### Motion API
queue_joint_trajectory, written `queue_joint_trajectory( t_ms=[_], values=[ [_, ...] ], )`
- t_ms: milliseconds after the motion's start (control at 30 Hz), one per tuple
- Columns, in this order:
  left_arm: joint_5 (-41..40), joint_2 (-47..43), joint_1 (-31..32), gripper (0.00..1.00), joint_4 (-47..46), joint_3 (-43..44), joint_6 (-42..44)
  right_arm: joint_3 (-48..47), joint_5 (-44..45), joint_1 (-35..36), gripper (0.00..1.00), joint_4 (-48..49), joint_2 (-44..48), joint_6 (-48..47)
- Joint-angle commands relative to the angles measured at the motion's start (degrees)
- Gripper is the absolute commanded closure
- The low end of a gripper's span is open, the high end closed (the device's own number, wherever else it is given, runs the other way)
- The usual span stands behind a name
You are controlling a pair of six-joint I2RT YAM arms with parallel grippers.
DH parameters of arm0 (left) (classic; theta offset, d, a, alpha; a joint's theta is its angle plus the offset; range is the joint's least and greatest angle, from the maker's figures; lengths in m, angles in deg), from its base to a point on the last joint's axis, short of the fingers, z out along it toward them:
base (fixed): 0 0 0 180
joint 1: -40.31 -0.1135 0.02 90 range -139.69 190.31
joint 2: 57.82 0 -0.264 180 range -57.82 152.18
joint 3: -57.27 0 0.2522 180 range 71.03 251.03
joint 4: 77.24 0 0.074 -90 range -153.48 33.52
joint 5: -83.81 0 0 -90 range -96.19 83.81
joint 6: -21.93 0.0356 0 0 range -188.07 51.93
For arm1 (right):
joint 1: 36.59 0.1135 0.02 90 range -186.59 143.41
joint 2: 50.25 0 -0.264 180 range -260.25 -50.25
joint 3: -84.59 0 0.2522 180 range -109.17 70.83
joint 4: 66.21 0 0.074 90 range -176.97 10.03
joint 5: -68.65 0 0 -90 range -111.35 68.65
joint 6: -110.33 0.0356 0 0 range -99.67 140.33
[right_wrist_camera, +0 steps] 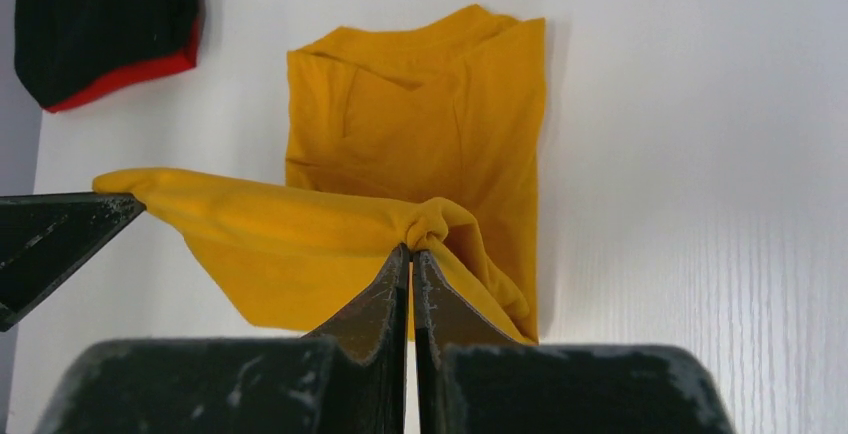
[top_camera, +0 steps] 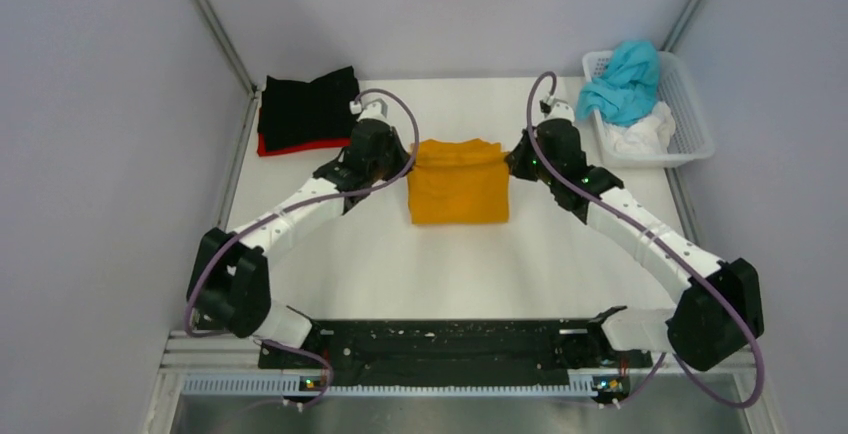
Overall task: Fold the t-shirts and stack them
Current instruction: Fold the long partially folded tshirt into a neat square, then put the neatly folded tshirt into the corner of the board with the left arm
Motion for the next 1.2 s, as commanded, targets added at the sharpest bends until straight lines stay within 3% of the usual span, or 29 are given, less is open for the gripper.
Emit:
queue_joint_trajectory(
  t_ms=[0, 200, 467, 533, 567, 600, 700, 767, 867, 1167],
  values=[
    [5.0, 6.7, -5.2, 1.0, -2.7, 6.7, 2.7, -4.3, 2.6, -3.5, 1.0, 8.4, -5.5, -1.0],
    [6.1, 17.5, -8.7, 1.0, -3.2, 13.9, 5.6, -8.1, 1.1, -6.9, 1.0, 14.1, -17.4, -1.2],
    [16.0, 32.4, -12.5, 1.0, 1.2, 26.2, 6.9, -14.7, -1.9, -9.7, 1.0, 18.5, -32.4, -0.1],
    [16.5, 34.9, -13.1, 0.94, 1.1, 28.1, 6.8, -16.6, -1.5, -10.0, 0.97, 18.5, -36.1, 0.5],
    [16.9, 36.1, -13.6, 0.82, 1.3, 29.4, 6.7, -17.3, -1.1, -10.1, 0.94, 18.3, -37.3, 0.8],
    [17.4, 37.0, -13.8, 0.65, 1.5, 30.6, 6.6, -17.9, -0.6, -10.1, 0.84, 18.4, -38.3, 1.2],
    [18.3, 38.1, -14.3, 0.06, 3.4, 34.6, 6.6, -20.6, 1.5, -10.2, 0.31, 17.6, -40.3, 1.9],
    [17.6, 36.6, -14.3, 0.01, 4.0, 35.0, 6.8, -23.3, 1.9, -10.2, 0.14, 14.2, -40.7, 1.3],
    [16.6, 33.1, -14.3, 0.01, 3.3, 32.0, 7.1, -23.1, 0.7, -10.1, 0.03, 11.4, -38.6, 0.5],
    [25.5, 28.7, -14.1, 0.01, -1.4, 18.1, 6.9, -7.3, -11.3, -10.1, 0.01, 15.7, -24.6, 0.8]
  ],
)
